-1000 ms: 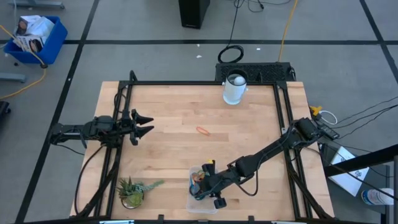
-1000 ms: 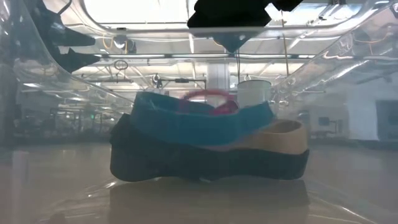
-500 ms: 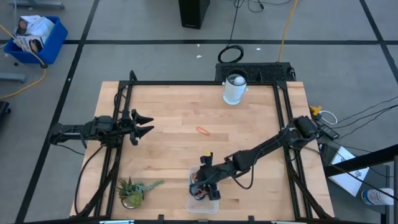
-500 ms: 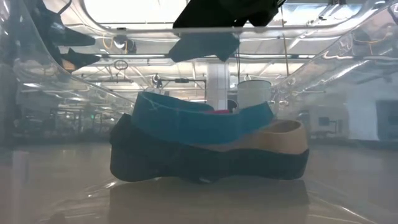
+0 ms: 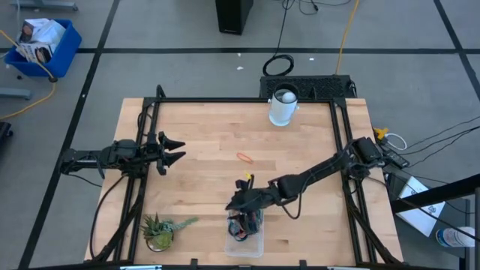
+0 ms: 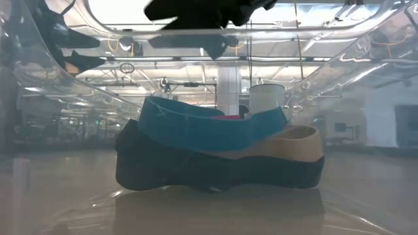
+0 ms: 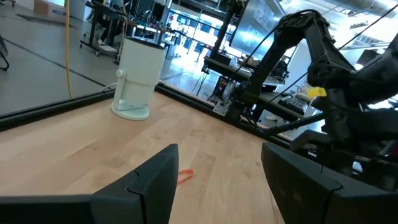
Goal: Pick and place rubber bands into bin
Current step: Put the orange rubber band into the transparent bin
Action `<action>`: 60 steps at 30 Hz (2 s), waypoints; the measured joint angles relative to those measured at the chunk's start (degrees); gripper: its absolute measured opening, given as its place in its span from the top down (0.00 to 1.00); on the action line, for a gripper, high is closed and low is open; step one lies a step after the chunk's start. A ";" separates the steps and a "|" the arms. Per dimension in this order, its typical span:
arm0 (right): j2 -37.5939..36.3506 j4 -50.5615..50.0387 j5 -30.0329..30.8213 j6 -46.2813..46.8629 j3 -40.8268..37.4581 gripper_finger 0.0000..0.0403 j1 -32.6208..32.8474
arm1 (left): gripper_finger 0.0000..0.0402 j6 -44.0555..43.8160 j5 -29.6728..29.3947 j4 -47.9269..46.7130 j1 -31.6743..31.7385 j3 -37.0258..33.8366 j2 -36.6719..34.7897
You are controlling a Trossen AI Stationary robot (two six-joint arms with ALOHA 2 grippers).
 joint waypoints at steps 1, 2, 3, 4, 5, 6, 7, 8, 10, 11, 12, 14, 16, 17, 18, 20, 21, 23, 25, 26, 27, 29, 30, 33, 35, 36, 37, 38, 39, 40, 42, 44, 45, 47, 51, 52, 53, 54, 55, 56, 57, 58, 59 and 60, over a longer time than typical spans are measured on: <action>0.00 0.92 -0.01 -0.74 0.00 0.55 -0.28 | 0.41 -0.01 -0.01 0.00 0.02 0.00 0.00; 0.00 1.88 0.05 -1.41 0.00 0.55 -0.59 | 0.41 0.00 -0.01 0.00 0.01 0.00 0.00; 0.00 2.81 0.17 -2.12 0.00 0.55 -0.90 | 0.41 0.00 -0.02 0.00 0.01 0.00 0.01; 0.00 3.47 0.39 -2.67 0.00 0.55 -1.20 | 0.41 0.00 -0.02 0.00 0.00 0.00 0.00; -0.04 3.74 1.26 -3.14 0.00 0.55 -1.50 | 0.41 0.00 -0.02 0.00 0.01 0.00 0.01; -0.04 3.67 2.63 -3.44 0.00 0.55 -1.84 | 0.41 0.00 -0.02 0.00 0.00 0.00 0.02; -0.07 3.39 4.52 -3.49 0.00 0.55 -2.15 | 0.41 0.00 -0.02 0.00 0.00 0.00 0.02; -0.07 2.94 6.79 -3.58 0.00 0.55 -2.49 | 0.41 0.00 -0.02 0.00 0.00 0.00 0.01; -0.67 0.92 11.61 -3.58 -0.02 0.55 -3.33 | 0.41 -0.01 -0.02 0.00 0.02 0.00 0.00; -1.05 -0.28 13.47 -3.64 -0.02 0.55 -3.87 | 0.41 -0.01 -0.03 0.00 0.00 0.00 0.00; -1.76 -1.51 14.46 -3.91 -0.02 0.55 -4.39 | 0.41 -0.02 -0.02 0.04 0.00 0.00 0.02; -3.45 -5.29 15.07 -5.36 -0.02 0.55 -5.45 | 0.41 -0.02 -0.05 0.02 0.00 0.00 0.02; -5.42 -8.10 15.07 -6.49 -0.02 0.55 -6.12 | 0.41 -0.02 -0.07 0.06 0.00 -0.02 0.02; -6.48 -9.20 15.02 -6.58 -0.03 0.55 -6.42 | 0.41 -0.02 -0.07 0.21 0.00 -0.02 0.00; -7.48 -10.00 15.01 -6.88 -0.03 0.55 -6.63 | 0.41 -0.02 -0.07 0.22 0.00 -0.02 0.00; -9.51 -11.39 15.01 -8.29 -0.02 0.55 -6.92 | 0.41 -0.02 -0.05 0.13 0.00 -0.02 0.02; -10.42 -12.29 15.01 -9.50 -0.02 0.55 -6.99 | 0.41 -0.02 -0.07 0.11 0.00 -0.02 0.00; -12.04 -12.84 15.04 -11.78 -0.02 0.55 -7.27 | 0.41 -0.02 -0.07 0.09 0.00 -0.02 0.00; -13.66 -13.35 15.03 -12.49 -0.04 0.55 -7.73 | 0.41 -0.02 -0.07 0.09 0.00 -0.02 0.00; -14.64 -13.24 14.99 -12.10 -0.04 0.56 -8.14 | 0.41 -0.02 -0.07 0.06 0.00 -0.02 0.02; -15.64 -13.47 14.93 -11.34 -0.04 0.56 -8.64 | 0.41 -0.02 -0.07 0.05 0.00 -0.02 0.02; -17.65 -14.37 14.97 -10.14 -0.02 0.57 -10.13 | 0.41 -0.02 -0.07 0.06 0.00 -0.02 0.00; -18.55 -14.93 15.02 -9.73 -0.02 0.57 -10.91 | 0.41 -0.02 -0.07 0.00 0.00 -0.02 0.00; -20.27 -15.26 15.02 -8.92 0.20 0.58 -13.15 | 0.41 -0.03 -0.07 0.04 0.00 -0.02 0.01; -20.45 -16.89 14.83 -8.35 2.29 0.58 -14.24 | 0.41 -0.02 -0.07 0.04 0.00 -0.02 0.02; -20.21 -18.14 14.65 -8.55 4.12 0.58 -14.71 | 0.41 -0.03 -0.07 0.10 0.00 -0.02 0.01; -19.92 -19.89 14.34 -9.29 6.33 0.58 -15.09 | 0.41 -0.02 -0.07 0.13 0.00 -0.02 0.01; -19.39 -21.76 13.92 -10.02 8.62 0.58 -15.46 | 0.41 -0.02 -0.07 0.14 0.00 -0.02 0.00; -18.67 -23.29 13.79 -10.48 10.94 0.58 -15.85 | 0.41 -0.02 -0.07 0.13 0.00 -0.02 0.01; -17.72 -24.54 13.79 -10.60 13.06 0.58 -16.14 | 0.41 -0.04 -0.08 0.13 0.00 -0.02 0.01; -15.69 -27.53 13.71 -9.62 16.40 0.58 -16.93 | 0.41 -0.02 -0.07 0.16 0.00 -0.02 0.02; -13.78 -30.63 13.42 -8.20 17.96 0.58 -17.92 | 0.41 -0.02 -0.07 0.17 0.00 -0.02 0.00; -13.01 -32.20 13.37 -7.42 18.05 0.58 -18.47 | 0.41 -0.04 -0.07 0.15 0.00 -0.02 0.02; -11.63 -35.58 13.35 -5.59 17.50 0.58 -19.66 | 0.41 -0.02 -0.07 0.12 0.00 -0.02 0.01; -7.79 -38.25 10.66 -5.02 14.18 0.58 -21.12 | 0.41 -0.02 -0.07 0.10 0.00 -0.02 0.00; -6.87 -37.58 9.27 -5.20 12.99 0.58 -21.25 | 0.41 -0.02 -0.07 0.09 0.00 -0.02 0.01; -5.90 -36.23 7.96 -5.16 11.77 0.58 -21.29 | 0.41 -0.03 -0.07 0.09 0.00 -0.02 0.01; -5.10 -34.60 7.00 -4.94 10.52 0.58 -21.39 | 0.41 -0.02 -0.07 0.09 0.00 -0.02 0.00; -4.23 -33.13 5.81 -4.78 9.27 0.58 -21.45 | 0.41 -0.02 -0.07 0.06 0.00 -0.02 0.01; -3.45 -31.64 4.74 -4.59 7.93 0.58 -21.55 | 0.41 -0.03 -0.07 0.07 0.00 -0.02 0.00; -2.50 -30.38 3.62 -4.57 6.67 0.58 -21.68 | 0.41 -0.02 -0.07 0.04 0.00 -0.02 0.00; -1.45 -29.38 2.46 -4.66 5.62 0.58 -21.79 | 0.41 -0.02 -0.07 0.07 0.00 -0.02 0.00; -0.51 -28.74 1.34 -5.05 4.68 0.58 -21.96 | 0.41 -0.04 -0.07 0.05 0.00 -0.02 0.00; 0.23 -28.52 0.71 -5.07 3.83 0.58 -22.01 | 0.41 -0.04 -0.07 0.04 0.00 -0.02 0.00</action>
